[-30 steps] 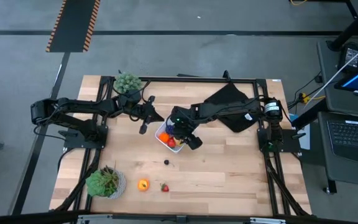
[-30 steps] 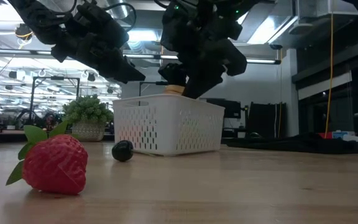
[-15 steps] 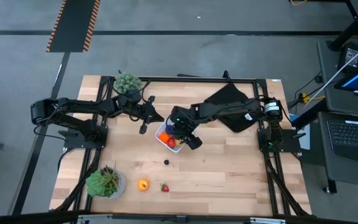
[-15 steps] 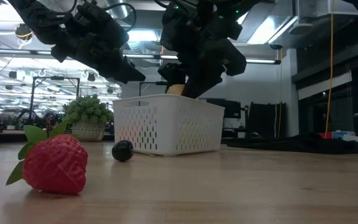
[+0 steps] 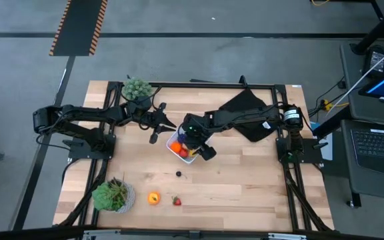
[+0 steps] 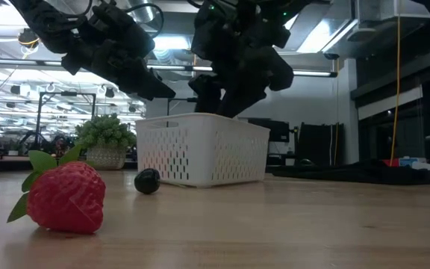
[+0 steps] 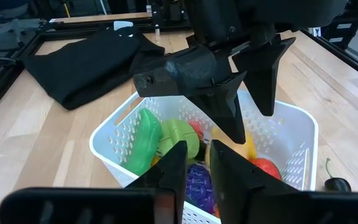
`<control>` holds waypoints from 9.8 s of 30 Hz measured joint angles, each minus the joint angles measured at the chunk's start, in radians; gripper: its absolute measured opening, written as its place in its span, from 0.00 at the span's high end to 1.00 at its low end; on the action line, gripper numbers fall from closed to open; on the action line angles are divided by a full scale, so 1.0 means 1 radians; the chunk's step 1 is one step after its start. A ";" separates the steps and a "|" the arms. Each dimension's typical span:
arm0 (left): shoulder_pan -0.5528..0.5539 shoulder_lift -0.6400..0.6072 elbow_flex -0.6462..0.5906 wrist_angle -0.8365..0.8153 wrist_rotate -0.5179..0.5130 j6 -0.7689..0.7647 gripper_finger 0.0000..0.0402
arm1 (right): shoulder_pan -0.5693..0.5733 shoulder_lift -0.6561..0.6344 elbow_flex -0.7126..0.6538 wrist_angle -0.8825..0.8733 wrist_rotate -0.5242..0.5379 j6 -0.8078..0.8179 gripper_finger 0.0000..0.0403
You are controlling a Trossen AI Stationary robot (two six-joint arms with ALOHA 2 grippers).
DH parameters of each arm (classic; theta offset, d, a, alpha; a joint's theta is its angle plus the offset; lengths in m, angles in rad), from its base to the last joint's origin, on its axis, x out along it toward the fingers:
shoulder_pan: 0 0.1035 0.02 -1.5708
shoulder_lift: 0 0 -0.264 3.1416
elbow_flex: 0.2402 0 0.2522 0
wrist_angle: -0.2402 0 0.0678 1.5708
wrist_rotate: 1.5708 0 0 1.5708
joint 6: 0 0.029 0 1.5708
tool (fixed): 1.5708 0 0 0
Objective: Pick and placing Produce into tupperware
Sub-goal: Put the orange into the white bin
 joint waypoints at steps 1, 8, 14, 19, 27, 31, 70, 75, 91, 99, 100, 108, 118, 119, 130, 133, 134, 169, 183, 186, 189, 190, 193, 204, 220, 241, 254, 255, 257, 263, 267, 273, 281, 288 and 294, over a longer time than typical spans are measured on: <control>0.000 0.000 0.000 0.000 0.000 0.000 0.84 | 0.000 0.000 0.000 0.002 0.000 0.000 0.32; 0.000 0.000 0.000 0.000 0.000 0.017 0.80 | 0.001 -0.024 0.020 -0.028 0.008 0.001 0.26; 0.000 0.000 0.000 -0.001 0.000 0.022 0.78 | -0.015 -0.066 0.117 -0.205 -0.014 0.085 0.26; -0.006 0.000 0.001 -0.009 0.014 0.026 0.77 | -0.063 -0.145 0.029 -0.191 -0.187 0.153 0.26; -0.050 -0.074 0.001 -0.079 0.023 0.028 0.77 | -0.045 -0.287 -0.170 -0.056 -0.165 0.265 0.26; -0.112 -0.170 0.001 -0.152 -0.014 -0.024 0.79 | -0.026 -0.409 -0.337 0.171 -0.146 0.305 0.26; -0.667 0.105 0.437 -0.662 -0.357 -0.045 0.97 | 0.120 -0.559 -0.759 0.829 -0.066 0.472 0.26; -0.663 0.105 0.437 -0.660 -0.252 0.127 1.00 | 0.120 -0.559 -0.759 0.841 -0.066 0.473 0.26; -0.678 0.224 0.465 -0.737 -0.330 0.299 0.91 | 0.109 -0.559 -0.759 0.859 -0.063 0.495 0.26; -0.745 0.346 0.615 -0.928 -0.331 0.355 0.86 | 0.103 -0.559 -0.759 0.894 0.019 0.497 0.26; -0.758 0.357 0.624 -0.938 -0.331 0.367 0.85 | 0.103 -0.559 -0.759 0.894 0.023 0.497 0.26; -0.835 0.409 0.687 -0.958 -0.333 0.368 0.81 | 0.109 -0.558 -0.759 0.911 0.024 0.500 0.26; -0.912 0.486 0.752 -0.958 -0.353 0.357 0.77 | 0.114 -0.558 -0.759 0.918 0.023 0.557 0.26; -0.915 0.492 0.753 -0.959 -0.353 0.356 0.76 | 0.116 -0.557 -0.759 0.917 0.023 0.559 0.26; -0.918 0.498 0.753 -0.995 -0.353 0.232 0.73 | 0.160 -0.557 -0.759 0.916 0.023 0.561 0.26; -0.918 0.498 0.753 -0.985 -0.353 0.233 0.72 | 0.161 -0.557 -0.759 0.916 0.023 0.561 0.26; -0.918 0.498 0.753 -0.980 -0.353 0.233 0.72 | 0.161 -0.557 -0.759 0.916 0.023 0.561 0.26; -0.914 0.498 0.751 -1.033 -0.353 -0.029 0.40 | 0.178 -0.557 -0.759 0.916 0.023 0.577 0.26; -0.914 0.497 0.621 -1.031 -0.404 -0.051 0.40 | 0.202 -0.557 -0.759 0.916 0.064 0.575 0.26; -0.914 0.497 0.621 -1.010 -0.404 -0.112 0.40 | 0.202 -0.557 -0.759 0.916 0.064 0.574 0.26; -0.914 0.497 0.621 -0.997 -0.404 -0.130 0.40 | 0.202 -0.557 -0.759 0.916 0.064 0.573 0.26; -0.914 0.497 0.621 -0.999 -0.404 -0.131 0.40 | 0.202 -0.557 -0.759 0.916 0.064 0.573 0.26; -0.914 0.497 0.621 -0.998 -0.409 -0.135 0.40 | 0.202 -0.557 -0.759 0.916 0.065 0.573 0.26; -0.909 0.497 0.621 -0.998 -0.421 -0.206 0.40 | 0.202 -0.557 -0.758 0.916 0.066 0.572 0.26; -0.905 0.497 0.652 -1.012 -0.424 -0.303 0.40 | 0.202 -0.557 -0.758 0.916 0.066 0.545 0.26; -1.026 0.497 0.846 -1.148 -0.577 -0.753 0.40 | 0.202 -0.557 -0.758 0.901 0.065 0.493 0.26; -1.144 0.561 0.879 -1.098 -0.586 -0.948 0.42 | 0.202 -0.557 -0.758 0.902 0.064 0.570 0.26; -1.147 0.579 0.901 -1.116 -0.578 -0.948 0.43 | 0.202 -0.557 -0.758 0.902 0.064 0.577 0.26; -1.157 0.619 0.956 -1.172 -0.567 -0.947 0.43 | 0.204 -0.554 -0.758 0.909 0.064 0.587 0.26; -1.199 0.712 1.092 -1.315 -0.575 -0.843 0.44 | 0.233 -0.518 -0.758 0.953 0.065 0.605 0.26; -1.209 0.722 1.099 -1.317 -0.582 -0.815 0.44 | 0.260 -0.466 -0.758 1.028 0.064 0.632 0.26; -1.212 0.721 1.098 -1.283 -0.584 -0.870 0.44 | 0.286 -0.391 -0.758 1.074 0.065 0.663 0.26; -1.201 0.721 1.097 -1.256 -0.587 -0.868 0.44 | 0.291 -0.349 -0.758 1.139 0.065 0.679 0.26; -1.202 0.721 1.097 -1.249 -0.580 -0.875 0.44 | 0.291 -0.349 -0.758 1.142 0.065 0.649 0.26; -1.202 0.721 1.097 -1.249 -0.576 -0.877 0.38 | 0.291 -0.349 -0.758 1.141 0.065 0.628 0.26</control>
